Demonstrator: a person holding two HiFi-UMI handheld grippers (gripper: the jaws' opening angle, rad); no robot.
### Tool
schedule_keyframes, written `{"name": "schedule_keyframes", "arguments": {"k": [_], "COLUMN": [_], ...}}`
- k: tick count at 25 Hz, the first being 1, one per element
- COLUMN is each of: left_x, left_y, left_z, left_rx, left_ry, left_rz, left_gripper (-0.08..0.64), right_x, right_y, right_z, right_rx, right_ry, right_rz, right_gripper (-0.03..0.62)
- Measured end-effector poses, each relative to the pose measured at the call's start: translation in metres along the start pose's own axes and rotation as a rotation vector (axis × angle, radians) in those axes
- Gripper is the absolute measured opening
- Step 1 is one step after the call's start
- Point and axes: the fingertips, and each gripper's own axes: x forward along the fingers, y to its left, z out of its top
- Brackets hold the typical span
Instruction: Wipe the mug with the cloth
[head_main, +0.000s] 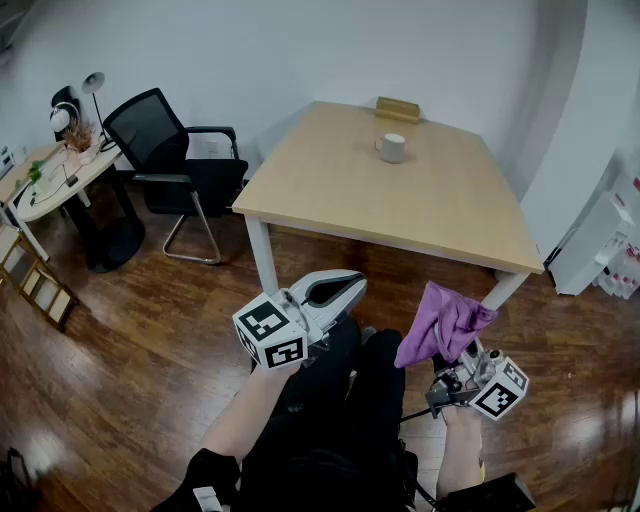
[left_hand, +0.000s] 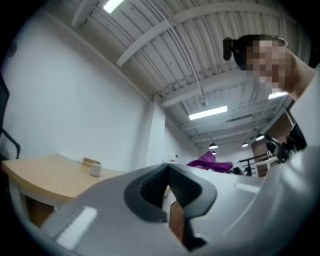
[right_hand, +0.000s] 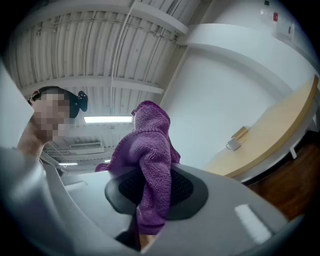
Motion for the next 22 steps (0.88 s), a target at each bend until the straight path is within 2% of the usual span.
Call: {"name": "schedule_keyframes", "arguments": {"k": [8, 22], "left_x": [0.042, 0.12], "left_y": [0.057, 0.181], "left_z": [-0.009, -0.02], "left_rx": [-0.006, 0.032], "left_ry": [0.01, -0.009], "left_rz": [0.022, 0.069], "left_gripper": [0.02, 0.02], "right_x": [0.025, 0.097], "right_y": [-0.066, -0.194], "right_z": [0.009, 0.034], "right_rx": [0.007, 0.032], "right_ry": [0.004, 0.016], "right_rz": [-0.008, 0.048], "right_gripper": [0.078, 0.078]}}
